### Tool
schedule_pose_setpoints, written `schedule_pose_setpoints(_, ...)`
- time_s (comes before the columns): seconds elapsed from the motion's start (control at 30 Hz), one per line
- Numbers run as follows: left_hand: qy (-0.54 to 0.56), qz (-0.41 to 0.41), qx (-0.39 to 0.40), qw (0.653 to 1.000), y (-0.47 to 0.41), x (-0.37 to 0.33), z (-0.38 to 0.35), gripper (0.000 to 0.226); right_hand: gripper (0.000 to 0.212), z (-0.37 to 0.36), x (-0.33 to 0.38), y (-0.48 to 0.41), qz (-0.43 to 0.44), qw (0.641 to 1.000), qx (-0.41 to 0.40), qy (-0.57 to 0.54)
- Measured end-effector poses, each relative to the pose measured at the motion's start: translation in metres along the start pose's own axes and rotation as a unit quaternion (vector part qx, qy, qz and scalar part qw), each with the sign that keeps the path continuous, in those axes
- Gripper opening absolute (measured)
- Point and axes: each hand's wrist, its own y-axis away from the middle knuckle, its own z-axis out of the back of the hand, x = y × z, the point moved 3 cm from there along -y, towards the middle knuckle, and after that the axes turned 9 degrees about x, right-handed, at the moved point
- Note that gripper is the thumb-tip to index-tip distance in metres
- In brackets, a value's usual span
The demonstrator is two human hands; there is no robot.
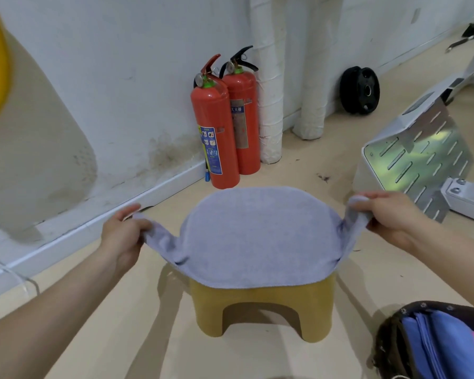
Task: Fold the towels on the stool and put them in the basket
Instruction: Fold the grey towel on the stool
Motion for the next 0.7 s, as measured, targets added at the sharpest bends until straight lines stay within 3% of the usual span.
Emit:
schedule_pose_setpoints(0.13,0.046,-0.041,0.143,0.988,0.048,-0.051,-0.053,0.061,0.026,-0.054,0.055,0.04,0.099,0.992,0.078,-0.025)
schedule_pose_setpoints(0.3,0.031,-0.077,0.278,0.957,0.109,-0.06,-0.12,0.037,0.011,-0.122,0.057,0.081,0.134,0.981,0.137,-0.035)
schedule_pose_setpoints(0.57,-0.047,-0.143,0.323,0.934,0.122,-0.067,-0.125,0.048,0.01,-0.135,0.061,0.093,0.164,0.977,0.127,-0.058)
schedule_pose_setpoints(0.7,-0.107,-0.219,0.324,0.914,0.125,-0.072,-0.122,0.033,0.004,-0.136,0.059,0.096,0.185,0.971,0.146,-0.024)
